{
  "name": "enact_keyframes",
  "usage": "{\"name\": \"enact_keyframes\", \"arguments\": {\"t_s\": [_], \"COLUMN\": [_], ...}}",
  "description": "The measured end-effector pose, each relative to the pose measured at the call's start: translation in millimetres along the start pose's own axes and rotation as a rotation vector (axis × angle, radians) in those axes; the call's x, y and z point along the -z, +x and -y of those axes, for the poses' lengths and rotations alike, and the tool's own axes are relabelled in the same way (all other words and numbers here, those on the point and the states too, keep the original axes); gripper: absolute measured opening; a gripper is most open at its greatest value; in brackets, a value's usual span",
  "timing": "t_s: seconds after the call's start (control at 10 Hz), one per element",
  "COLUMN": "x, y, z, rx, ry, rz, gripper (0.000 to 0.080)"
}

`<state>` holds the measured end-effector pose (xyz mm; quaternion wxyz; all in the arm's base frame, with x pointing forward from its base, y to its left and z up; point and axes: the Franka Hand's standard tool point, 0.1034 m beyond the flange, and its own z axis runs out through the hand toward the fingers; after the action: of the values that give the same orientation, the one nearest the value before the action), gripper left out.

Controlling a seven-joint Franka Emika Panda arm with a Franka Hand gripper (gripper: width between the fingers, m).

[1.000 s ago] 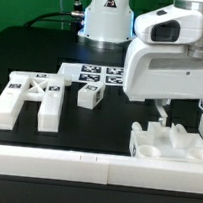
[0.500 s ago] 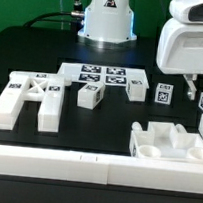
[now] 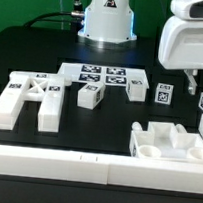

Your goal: Assemble chair

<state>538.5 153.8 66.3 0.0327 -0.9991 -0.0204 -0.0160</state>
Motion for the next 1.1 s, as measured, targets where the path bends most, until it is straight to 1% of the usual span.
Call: {"name": "enact_keyframes", "arguments": {"t_s": [0.1, 0.2, 0.3, 0.4, 0.7, 0.8, 0.9, 1.0, 1.1], "x": [4.7, 9.5, 11.8, 13.6, 12.0, 9.3, -0.4, -4.3, -8.0], "y": [-27.2, -40.4, -47.2, -44.1, -44.6, -48.4, -66.1, -73.4, -78.5], "z": [-14.9, -32.0, -46.8, -46.6, -45.7, -53.0, -84.3, -99.0, -107.8], "rx": [0.027, 0.052, 0.053, 0.053, 0.055, 0.084, 0.086, 0.065, 0.056], "ry": [-0.003, -0.011, -0.018, -0.018, -0.018, -0.021, -0.039, -0.048, -0.053], "rz": [0.003, 0.01, 0.009, 0.006, 0.007, 0.014, 0.05, 0.064, 0.073], "gripper": [0.0649, 0.0649, 0.0649, 0.0649, 0.0649, 0.0649, 0.0649, 0.0649, 0.0649]}}
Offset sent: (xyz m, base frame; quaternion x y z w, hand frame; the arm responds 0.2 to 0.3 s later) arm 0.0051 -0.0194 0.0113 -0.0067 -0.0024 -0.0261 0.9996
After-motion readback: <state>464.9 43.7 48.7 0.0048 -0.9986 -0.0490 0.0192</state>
